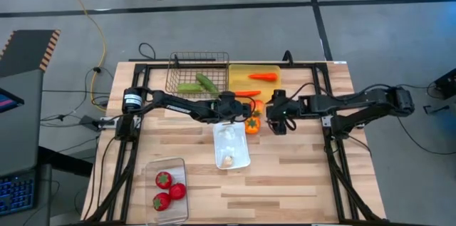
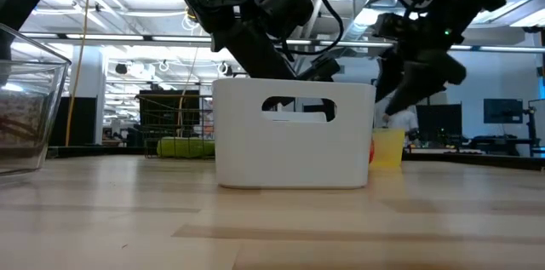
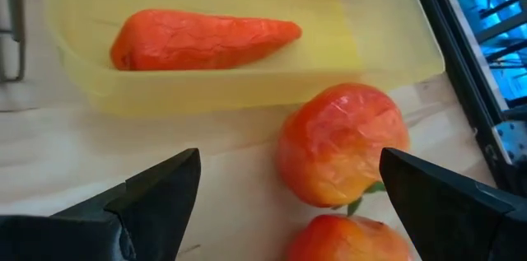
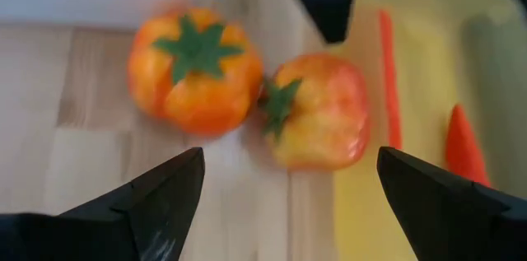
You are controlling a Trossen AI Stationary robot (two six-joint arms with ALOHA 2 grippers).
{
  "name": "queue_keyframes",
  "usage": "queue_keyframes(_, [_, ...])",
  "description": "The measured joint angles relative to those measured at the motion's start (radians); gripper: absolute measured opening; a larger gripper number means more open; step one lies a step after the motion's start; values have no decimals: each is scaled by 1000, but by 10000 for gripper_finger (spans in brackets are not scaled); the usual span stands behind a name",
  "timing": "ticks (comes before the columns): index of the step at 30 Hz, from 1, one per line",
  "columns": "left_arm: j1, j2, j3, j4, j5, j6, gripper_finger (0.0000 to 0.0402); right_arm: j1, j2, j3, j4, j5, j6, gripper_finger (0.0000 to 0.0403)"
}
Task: Sort produce into baskets
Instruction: Put the top orange tomato into the transparent bin
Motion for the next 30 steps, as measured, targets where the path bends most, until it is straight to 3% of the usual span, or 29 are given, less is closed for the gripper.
queue_keyframes(10, [3,0,0,-4,-59,0,361,-85,22,0,115,-5,-53,380])
queue_keyframes(15, [3,0,0,-5,-65,11,361,-109,113,0,139,-75,-58,362])
queue_keyframes(30, [2,0,0,-25,-61,48,361,-94,297,1,268,-77,-70,326])
